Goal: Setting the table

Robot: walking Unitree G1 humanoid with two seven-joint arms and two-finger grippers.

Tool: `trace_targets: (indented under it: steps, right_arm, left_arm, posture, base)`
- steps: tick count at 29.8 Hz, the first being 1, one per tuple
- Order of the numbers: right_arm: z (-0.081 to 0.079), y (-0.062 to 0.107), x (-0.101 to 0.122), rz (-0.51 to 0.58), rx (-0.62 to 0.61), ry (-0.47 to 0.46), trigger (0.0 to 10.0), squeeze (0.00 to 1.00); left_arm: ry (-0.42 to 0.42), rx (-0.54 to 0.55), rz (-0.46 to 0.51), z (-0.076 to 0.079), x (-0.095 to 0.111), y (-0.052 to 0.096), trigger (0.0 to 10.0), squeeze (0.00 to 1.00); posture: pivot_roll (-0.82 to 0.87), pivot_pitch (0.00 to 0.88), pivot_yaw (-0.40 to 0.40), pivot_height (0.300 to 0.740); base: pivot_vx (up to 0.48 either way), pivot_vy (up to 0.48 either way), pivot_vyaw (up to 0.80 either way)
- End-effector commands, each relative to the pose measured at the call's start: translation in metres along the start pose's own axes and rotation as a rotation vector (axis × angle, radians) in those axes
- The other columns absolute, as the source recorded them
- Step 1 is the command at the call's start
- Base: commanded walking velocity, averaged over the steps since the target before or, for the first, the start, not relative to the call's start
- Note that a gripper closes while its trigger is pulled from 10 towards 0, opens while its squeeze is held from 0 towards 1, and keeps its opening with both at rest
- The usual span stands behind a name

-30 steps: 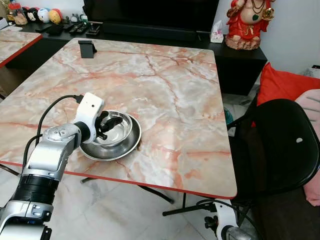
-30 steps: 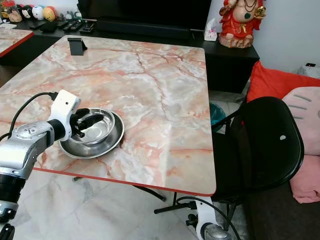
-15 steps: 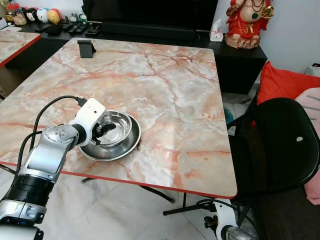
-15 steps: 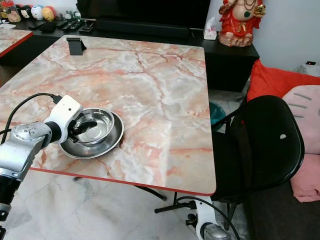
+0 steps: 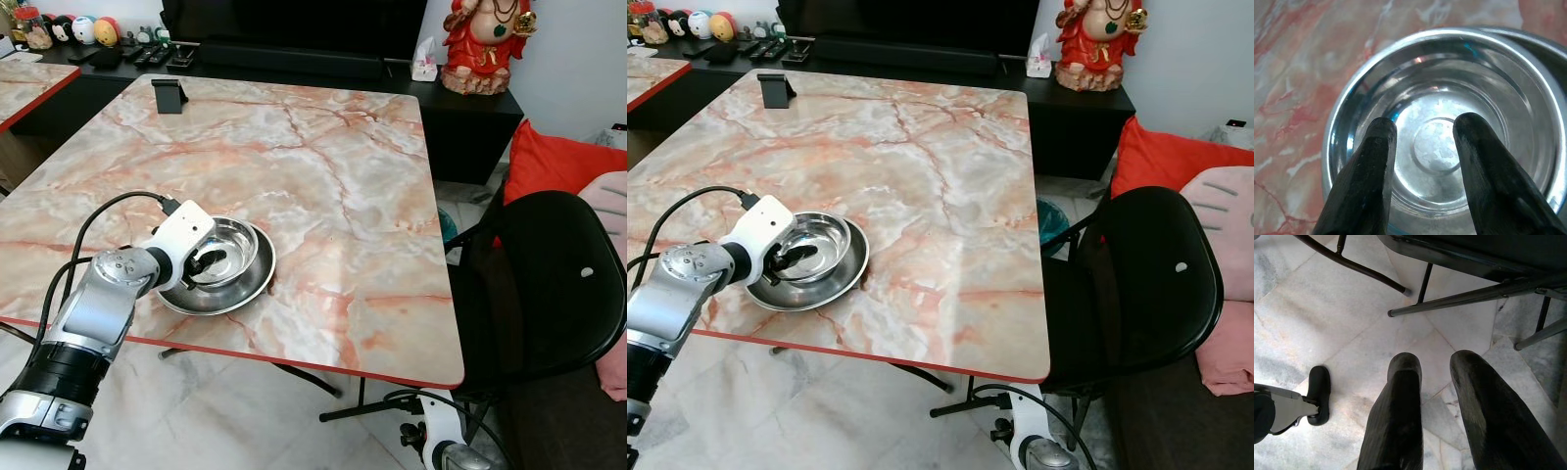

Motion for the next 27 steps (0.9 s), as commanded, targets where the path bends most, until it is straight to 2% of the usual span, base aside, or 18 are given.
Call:
trace_targets:
  steps: [1,16,27]
  right_arm:
    - [0.0014,0.0002,0.0005,0.005,-0.006,-0.007,10.0,0.0]
    - [0.0021,0.0003,0.0005,0.007,-0.015,-0.008,10.0,0.0]
    - [0.0019,0.0002,0.0004,0.008,-0.016,-0.01,10.0,0.0]
  left_arm:
    - [-0.044,-0.004,-0.033,-0.0008,-0.0067,0.0009,10.0,0.0]
    - [-0.106,-0.082,-0.059,0.006,-0.0123,0.006,10.0,0.0]
    - [-0.111,-0.097,-0.059,0.0075,-0.0125,0.0068,10.0,0.0]
  posture:
    - [0.07,0.0,-0.031,0.74]
    - [0.08,0.0,-0.032,0.74]
    - [0.08,0.0,-0.032,0.74]
  base:
    - [0.0,0.0,0.0]
    - [0.0,0.0,0.0]
    - [0.0,0.0,0.0]
Point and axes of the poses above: a point about 5 cm out from each wrist's last joint towards the gripper, its own y axis pointing back from the gripper into the wrist, its own x axis along the axis of the wrist's last joint, z = x × y, the point moved 2 cm from there along -y, pointing out of the wrist towards the gripper, and after that the axes turned 6 degrees about -y, right-handed, at the moved point
